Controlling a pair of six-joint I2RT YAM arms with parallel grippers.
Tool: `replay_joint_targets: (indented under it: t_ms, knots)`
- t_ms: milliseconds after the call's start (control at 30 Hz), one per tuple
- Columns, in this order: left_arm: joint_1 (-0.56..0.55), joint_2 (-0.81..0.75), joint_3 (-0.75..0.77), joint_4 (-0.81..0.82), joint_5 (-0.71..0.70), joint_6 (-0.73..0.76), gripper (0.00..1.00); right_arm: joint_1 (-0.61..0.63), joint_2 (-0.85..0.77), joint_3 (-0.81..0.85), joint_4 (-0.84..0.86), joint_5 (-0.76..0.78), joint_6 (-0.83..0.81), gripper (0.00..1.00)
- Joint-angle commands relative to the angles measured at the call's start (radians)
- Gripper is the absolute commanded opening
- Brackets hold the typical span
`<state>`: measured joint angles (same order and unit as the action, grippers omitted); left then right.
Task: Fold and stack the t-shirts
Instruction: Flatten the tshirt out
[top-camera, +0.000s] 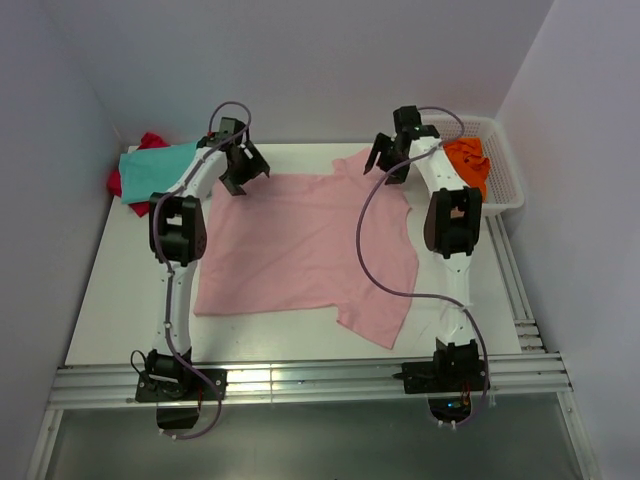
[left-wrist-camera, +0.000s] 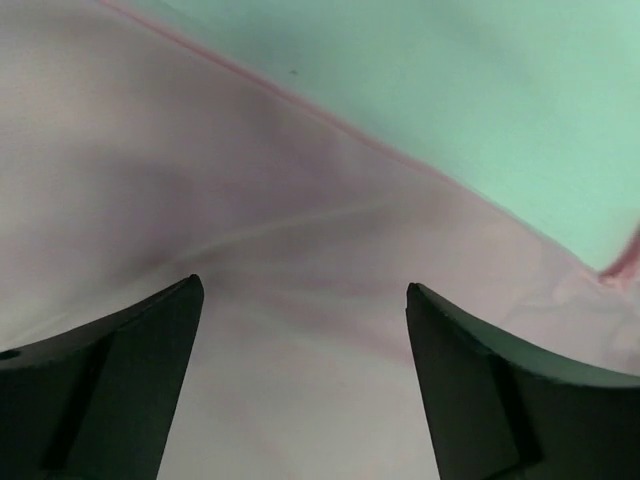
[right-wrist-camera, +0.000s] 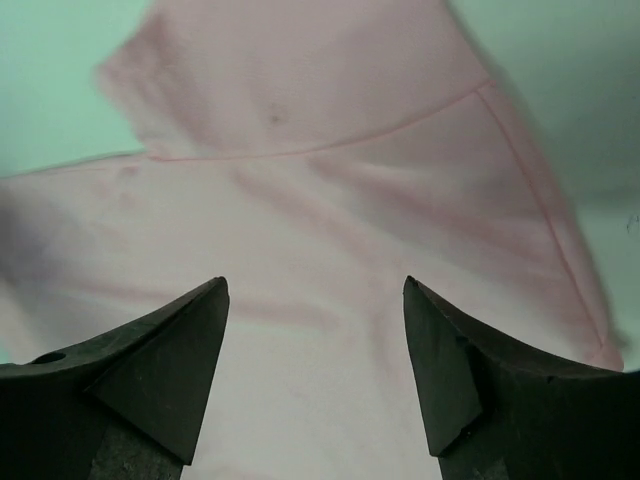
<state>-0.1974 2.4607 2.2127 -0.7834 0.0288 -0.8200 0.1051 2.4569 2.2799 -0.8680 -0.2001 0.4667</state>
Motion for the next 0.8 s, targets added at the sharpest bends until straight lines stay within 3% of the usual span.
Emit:
replay_joint_targets:
  t_ms: [0,67,100,167,233,267,300,333,367,400,433,467,500,600,667,767]
  knots:
    - [0.01,-0.163,-0.007,0.042,-0.013,-0.007,0.92,-0.005,-0.179,0.04,0.037,-0.051,0.004,0.78]
    - [0.01,-0.238,-0.042,0.006,-0.017,0.008,0.91,-0.002,-0.3,-0.002,0.034,-0.071,-0.002,0.78]
    - [0.012,-0.27,-0.057,-0.025,-0.023,0.019,0.86,0.002,-0.349,-0.066,0.027,-0.065,-0.01,0.78]
    - [0.003,-0.402,-0.108,-0.098,-0.133,0.053,0.82,0.03,-0.542,-0.169,0.04,-0.018,-0.048,0.78]
    - [-0.055,-0.648,-0.311,-0.036,-0.278,0.129,0.85,0.074,-0.801,-0.421,0.093,0.071,-0.051,0.77]
    - [-0.085,-0.749,-0.418,0.037,-0.286,0.148,0.88,0.093,-0.894,-0.522,0.163,0.091,-0.051,0.78]
    - [-0.115,-0.942,-0.662,0.182,-0.268,0.137,0.99,0.109,-1.059,-0.719,0.199,0.099,-0.031,0.79]
    - [-0.112,-1.015,-0.779,0.232,-0.226,0.066,1.0,0.126,-1.128,-0.812,0.222,0.097,0.001,0.81]
    - [-0.094,-1.066,-0.883,0.268,-0.038,0.044,0.99,0.122,-1.185,-0.897,0.227,0.058,0.036,0.82]
    - [-0.033,-1.1,-1.048,0.318,0.097,0.067,0.8,0.11,-1.246,-1.015,0.181,0.026,0.071,0.79]
    - [-0.004,-1.096,-1.085,0.271,0.165,0.083,0.7,0.09,-1.269,-1.061,0.141,0.015,0.07,0.78]
    - [0.004,-1.105,-1.135,0.219,0.131,0.094,0.62,0.093,-1.339,-1.148,0.071,0.054,0.066,0.77]
    - [-0.023,-1.138,-1.171,0.195,0.079,0.107,0.61,0.114,-1.392,-1.192,0.045,0.1,0.066,0.77]
    - [-0.184,-1.349,-1.316,0.125,-0.118,0.072,0.67,0.176,-1.617,-1.328,-0.024,0.12,0.078,0.81]
    - [-0.218,-1.449,-1.414,0.049,-0.16,-0.013,0.69,0.18,-1.696,-1.361,-0.128,0.139,0.084,0.84]
    - [-0.319,-1.588,-1.435,0.03,-0.144,-0.154,0.68,0.18,-1.777,-1.398,-0.227,0.153,0.118,0.84]
